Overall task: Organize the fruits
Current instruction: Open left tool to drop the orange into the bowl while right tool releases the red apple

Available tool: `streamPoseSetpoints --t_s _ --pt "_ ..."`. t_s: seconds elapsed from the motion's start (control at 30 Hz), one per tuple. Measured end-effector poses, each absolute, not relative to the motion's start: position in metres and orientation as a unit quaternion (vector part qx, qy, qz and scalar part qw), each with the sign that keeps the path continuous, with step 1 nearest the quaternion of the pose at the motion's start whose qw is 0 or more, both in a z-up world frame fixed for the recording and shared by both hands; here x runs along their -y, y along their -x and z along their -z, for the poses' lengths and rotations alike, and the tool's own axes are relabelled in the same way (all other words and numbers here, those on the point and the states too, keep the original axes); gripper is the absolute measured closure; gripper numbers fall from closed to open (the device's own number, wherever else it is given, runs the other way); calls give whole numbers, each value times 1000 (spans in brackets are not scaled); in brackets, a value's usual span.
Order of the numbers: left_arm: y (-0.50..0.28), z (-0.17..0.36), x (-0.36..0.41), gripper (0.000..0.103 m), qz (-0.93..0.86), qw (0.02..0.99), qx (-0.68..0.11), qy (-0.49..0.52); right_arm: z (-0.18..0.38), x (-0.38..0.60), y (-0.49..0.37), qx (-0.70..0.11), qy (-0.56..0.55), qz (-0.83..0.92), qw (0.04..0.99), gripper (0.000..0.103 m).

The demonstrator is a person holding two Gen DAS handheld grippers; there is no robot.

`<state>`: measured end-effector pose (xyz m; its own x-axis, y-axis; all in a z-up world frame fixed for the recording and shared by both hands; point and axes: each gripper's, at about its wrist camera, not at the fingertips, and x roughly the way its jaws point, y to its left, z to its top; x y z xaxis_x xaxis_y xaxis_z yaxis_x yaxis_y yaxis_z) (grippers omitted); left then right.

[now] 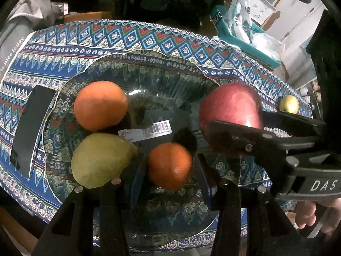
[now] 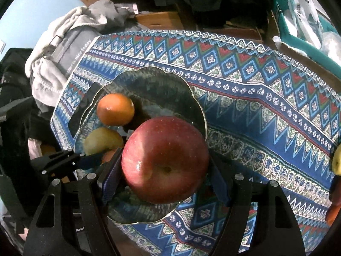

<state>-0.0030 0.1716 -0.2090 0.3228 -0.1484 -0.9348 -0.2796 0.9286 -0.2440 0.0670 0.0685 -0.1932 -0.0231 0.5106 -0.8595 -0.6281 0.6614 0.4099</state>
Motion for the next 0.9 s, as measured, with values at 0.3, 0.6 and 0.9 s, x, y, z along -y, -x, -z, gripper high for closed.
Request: streamPoseSetpoints --t_s 0.3,0.6,0.9 --pt "7 204 -172 43 -37 792 -578 192 193 -71 -64 -587 59 -409 697 27" --pt "9 194 -169 41 -32 799 -569 192 179 -63 -67 -574 28 -409 709 26" --pt "9 185 -164 41 -27 804 -561 194 145 -59 -65 -545 26 -416 728 26"
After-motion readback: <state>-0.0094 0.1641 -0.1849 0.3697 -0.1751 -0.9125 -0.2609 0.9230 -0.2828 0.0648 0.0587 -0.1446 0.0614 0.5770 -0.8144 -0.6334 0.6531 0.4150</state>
